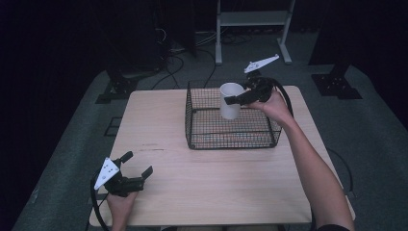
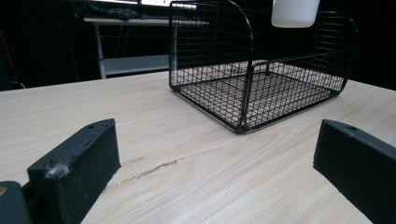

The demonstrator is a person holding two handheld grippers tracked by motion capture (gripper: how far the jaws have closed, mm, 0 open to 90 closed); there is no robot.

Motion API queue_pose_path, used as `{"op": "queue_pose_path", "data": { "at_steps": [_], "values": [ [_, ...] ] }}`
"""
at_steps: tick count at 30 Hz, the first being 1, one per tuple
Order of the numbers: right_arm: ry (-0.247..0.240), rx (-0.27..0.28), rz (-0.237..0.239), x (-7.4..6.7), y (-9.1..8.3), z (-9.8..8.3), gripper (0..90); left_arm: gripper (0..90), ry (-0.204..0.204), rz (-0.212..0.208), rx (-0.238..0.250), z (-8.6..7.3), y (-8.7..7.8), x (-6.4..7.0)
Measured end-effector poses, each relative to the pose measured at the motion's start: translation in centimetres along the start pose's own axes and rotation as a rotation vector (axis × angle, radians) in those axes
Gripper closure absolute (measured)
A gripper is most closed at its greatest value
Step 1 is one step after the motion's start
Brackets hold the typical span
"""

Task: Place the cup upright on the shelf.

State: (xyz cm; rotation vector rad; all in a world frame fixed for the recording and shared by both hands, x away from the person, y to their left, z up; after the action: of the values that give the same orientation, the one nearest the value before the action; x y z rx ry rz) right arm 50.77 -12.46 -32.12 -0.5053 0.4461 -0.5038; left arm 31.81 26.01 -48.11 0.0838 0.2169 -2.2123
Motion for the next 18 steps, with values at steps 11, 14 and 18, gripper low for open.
{"op": "queue_pose_path", "data": {
  "at_steps": [11,14,18],
  "values": [
    [0.002,-0.016,-0.011,0.6,1.8,1.0,19.8,0.0,0.002,-0.003,0.002,0.0,0.0,0.0],
    [0.005,-0.023,-0.007,0.9,2.4,1.0,19.7,0.0,0.002,-0.003,0.002,0.0,0.0,0.0],
    [0.014,-0.029,0.008,1.3,3.3,0.8,19.7,0.0,0.002,-0.004,0.003,0.0,0.0,0.0]
  ]
}}
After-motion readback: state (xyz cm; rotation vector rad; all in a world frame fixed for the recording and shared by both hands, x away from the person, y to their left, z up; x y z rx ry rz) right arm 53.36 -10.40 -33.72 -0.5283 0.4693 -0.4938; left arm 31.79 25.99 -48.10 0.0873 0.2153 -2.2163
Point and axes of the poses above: each handheld gripper's, and its own axes: y roughly forward along the jaws, z roughly out of its top, x roughly to its right, the point moved 5 cm from there along y, roughly forward along the jaws, and after that the axes turned 11 degrees about y, right-handed, at the moved point
